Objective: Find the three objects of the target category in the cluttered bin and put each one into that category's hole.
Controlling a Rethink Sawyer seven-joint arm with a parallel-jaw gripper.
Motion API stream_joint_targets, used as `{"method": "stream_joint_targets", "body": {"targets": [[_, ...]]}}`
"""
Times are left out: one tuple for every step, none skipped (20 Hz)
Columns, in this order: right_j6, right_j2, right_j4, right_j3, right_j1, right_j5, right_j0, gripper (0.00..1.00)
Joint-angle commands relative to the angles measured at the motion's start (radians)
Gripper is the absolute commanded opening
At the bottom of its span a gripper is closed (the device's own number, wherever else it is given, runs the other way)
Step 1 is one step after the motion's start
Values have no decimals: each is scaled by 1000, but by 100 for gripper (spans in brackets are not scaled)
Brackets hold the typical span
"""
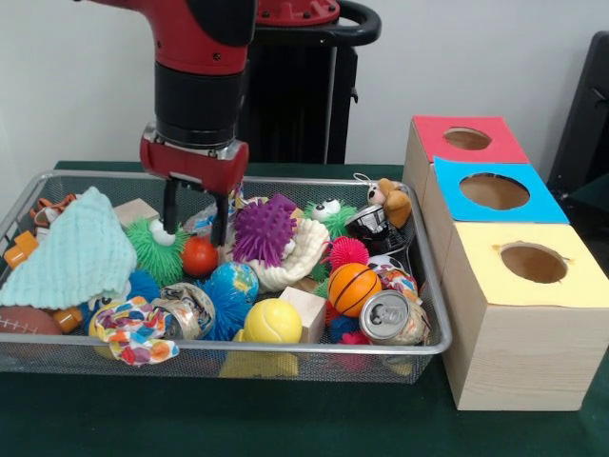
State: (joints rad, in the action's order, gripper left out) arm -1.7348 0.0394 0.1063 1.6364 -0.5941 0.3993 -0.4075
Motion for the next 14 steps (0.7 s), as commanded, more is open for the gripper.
{"method": "stream_joint_targets", "body": {"targets": [[-206,35,-62,-71,54,111,13,100],[-204,42,-64,-60,51,118,13,100],[-202,52,-65,-42,41,123,13,100],[-199,57,-67,-29,35,123,12,100],[-198,62,-71,-17,31,123,10,100],[-197,66,-75,-6,26,124,8,100],[-199,65,-80,2,31,118,7,100],[-200,65,-84,9,36,113,6,100],[-206,59,-87,28,49,87,2,100],[-209,58,-90,35,53,78,2,100],[-215,58,-95,33,68,71,5,100],[-217,58,-98,37,72,66,6,100],[-221,59,-104,37,79,65,9,100],[-224,60,-109,36,86,63,12,100]]}}
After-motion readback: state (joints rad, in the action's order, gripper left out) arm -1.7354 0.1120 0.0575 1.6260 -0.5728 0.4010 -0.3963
